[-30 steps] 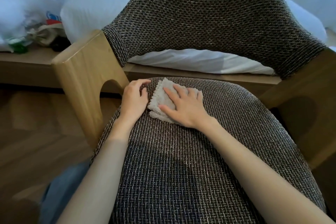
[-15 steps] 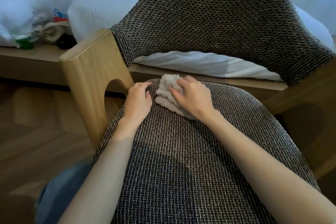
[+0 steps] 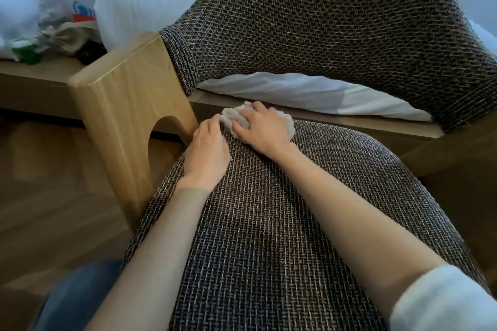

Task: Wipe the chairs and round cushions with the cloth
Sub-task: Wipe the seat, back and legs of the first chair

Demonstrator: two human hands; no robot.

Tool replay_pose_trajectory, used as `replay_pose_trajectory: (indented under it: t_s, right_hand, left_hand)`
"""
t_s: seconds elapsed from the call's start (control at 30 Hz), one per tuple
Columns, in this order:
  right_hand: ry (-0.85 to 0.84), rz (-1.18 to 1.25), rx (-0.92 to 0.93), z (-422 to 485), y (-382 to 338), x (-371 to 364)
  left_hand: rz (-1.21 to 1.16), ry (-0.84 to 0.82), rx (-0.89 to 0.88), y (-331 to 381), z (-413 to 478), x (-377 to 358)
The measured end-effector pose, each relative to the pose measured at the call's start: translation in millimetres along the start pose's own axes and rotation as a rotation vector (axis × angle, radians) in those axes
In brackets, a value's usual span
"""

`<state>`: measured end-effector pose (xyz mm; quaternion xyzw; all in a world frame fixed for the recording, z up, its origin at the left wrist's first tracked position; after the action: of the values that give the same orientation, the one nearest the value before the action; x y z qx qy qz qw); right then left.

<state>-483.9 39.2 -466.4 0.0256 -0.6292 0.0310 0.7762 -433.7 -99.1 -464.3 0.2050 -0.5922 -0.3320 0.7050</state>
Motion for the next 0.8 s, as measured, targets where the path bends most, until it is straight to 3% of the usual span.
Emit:
replay_pose_trajectory:
  t_s: [0.13, 0.27, 0.47, 0.57, 0.63, 0.8]
  right_hand:
    - [0.111, -0.048, -0.017, -11.4, 16.2, 3.9]
    - [0.156, -0.112, -0.214, -40.4, 80.5, 9.9]
    - [0.113, -0.199, -0.480, -69.6, 139.3, 20.4]
    - [0.079, -0.127, -0.411, -68.2, 125.4, 14.0]
    - [0.147, -0.109, -0.314, -68.7, 116.5, 13.6]
    - [0.187, 0.157, -0.309, -44.0, 84.0, 31.5]
  left_hand:
    - [0.022, -0.118, -0.085, 5.2, -1.9, -2.5]
    - [0.164, -0.254, -0.220, 7.9, -2.9, -9.1]
    - [0.234, -0.293, -0.206, 8.5, -6.5, -10.7]
    - [0.231, -0.284, -0.185, 9.4, -8.0, -10.3]
    - [0.227, -0.278, -0.179, 9.9, -8.8, -10.2]
    - [0.237, -0.198, -0.133, 9.0, -9.7, -8.1]
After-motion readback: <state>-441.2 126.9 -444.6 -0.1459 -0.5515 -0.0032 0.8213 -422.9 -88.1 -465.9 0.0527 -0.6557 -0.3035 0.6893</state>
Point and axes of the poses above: each hand's wrist, its own z-axis towards the middle knuckle, its own x-axis out of the back of the hand, y = z × x, the point moved 2 cm from there along z, towards the middle knuckle, and after that the axes turned 11 degrees about -z, right-handed, at the moved point
